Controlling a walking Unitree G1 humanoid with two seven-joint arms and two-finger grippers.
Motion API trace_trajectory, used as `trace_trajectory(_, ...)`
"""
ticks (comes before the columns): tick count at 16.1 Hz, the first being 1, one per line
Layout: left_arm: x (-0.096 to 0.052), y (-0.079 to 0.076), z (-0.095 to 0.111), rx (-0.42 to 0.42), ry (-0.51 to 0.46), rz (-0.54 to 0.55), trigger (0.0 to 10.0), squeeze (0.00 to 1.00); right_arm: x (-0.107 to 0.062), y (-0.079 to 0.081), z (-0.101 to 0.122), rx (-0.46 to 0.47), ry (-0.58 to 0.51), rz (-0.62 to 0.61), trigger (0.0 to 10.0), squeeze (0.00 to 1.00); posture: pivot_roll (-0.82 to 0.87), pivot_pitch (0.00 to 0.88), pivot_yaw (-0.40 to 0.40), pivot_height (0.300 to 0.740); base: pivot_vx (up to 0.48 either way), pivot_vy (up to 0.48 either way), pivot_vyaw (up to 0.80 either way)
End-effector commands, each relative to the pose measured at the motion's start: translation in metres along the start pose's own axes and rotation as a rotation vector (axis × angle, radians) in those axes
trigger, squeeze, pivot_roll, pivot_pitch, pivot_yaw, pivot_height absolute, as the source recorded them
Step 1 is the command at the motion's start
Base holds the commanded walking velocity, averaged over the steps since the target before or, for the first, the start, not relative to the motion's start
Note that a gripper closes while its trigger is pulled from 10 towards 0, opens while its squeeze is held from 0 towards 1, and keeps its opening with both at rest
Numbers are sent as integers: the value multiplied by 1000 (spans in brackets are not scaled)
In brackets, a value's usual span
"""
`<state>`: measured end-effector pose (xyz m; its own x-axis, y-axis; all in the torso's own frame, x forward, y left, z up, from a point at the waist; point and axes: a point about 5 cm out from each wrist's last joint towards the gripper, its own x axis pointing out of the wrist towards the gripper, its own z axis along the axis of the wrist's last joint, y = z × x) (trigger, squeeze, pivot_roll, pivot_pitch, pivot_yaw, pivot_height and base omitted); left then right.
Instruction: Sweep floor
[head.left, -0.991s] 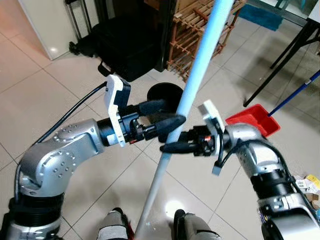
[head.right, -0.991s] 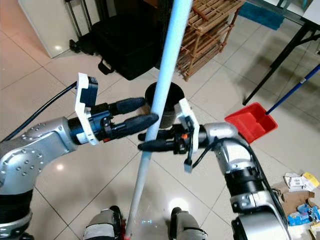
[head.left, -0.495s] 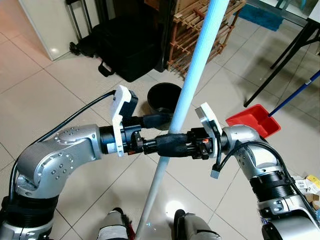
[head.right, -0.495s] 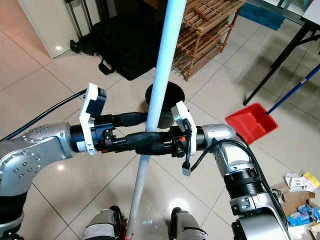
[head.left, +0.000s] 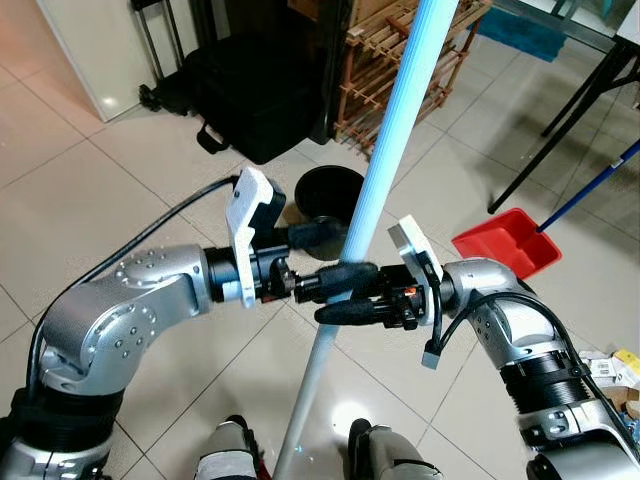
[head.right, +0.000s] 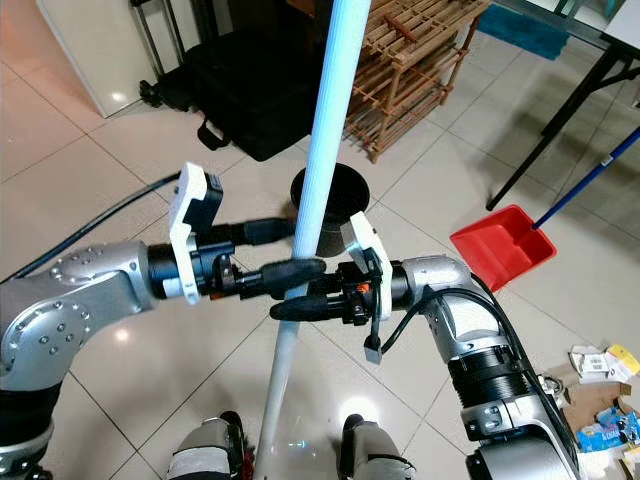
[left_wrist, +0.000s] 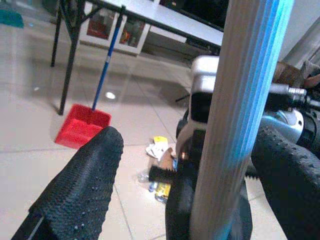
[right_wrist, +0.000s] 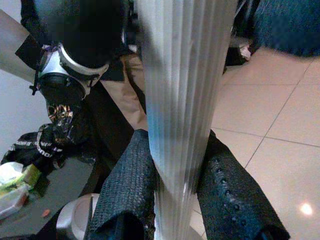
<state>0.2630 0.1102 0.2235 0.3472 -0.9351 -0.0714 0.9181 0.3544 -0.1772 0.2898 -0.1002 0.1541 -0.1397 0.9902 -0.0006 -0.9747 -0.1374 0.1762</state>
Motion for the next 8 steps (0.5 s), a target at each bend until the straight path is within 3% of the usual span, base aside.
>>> trace_trajectory(1,0,3,3,24,-6,14,10000,0,2,4,2,-6,-22,19,10000,0,62,243,-30,740,0,0,0)
trace_trajectory(8,1,4,0,12,-2,-4,10000,0,9,8,-1,-3,-23,40,10000,0,59,244,-28,740,0,0,0)
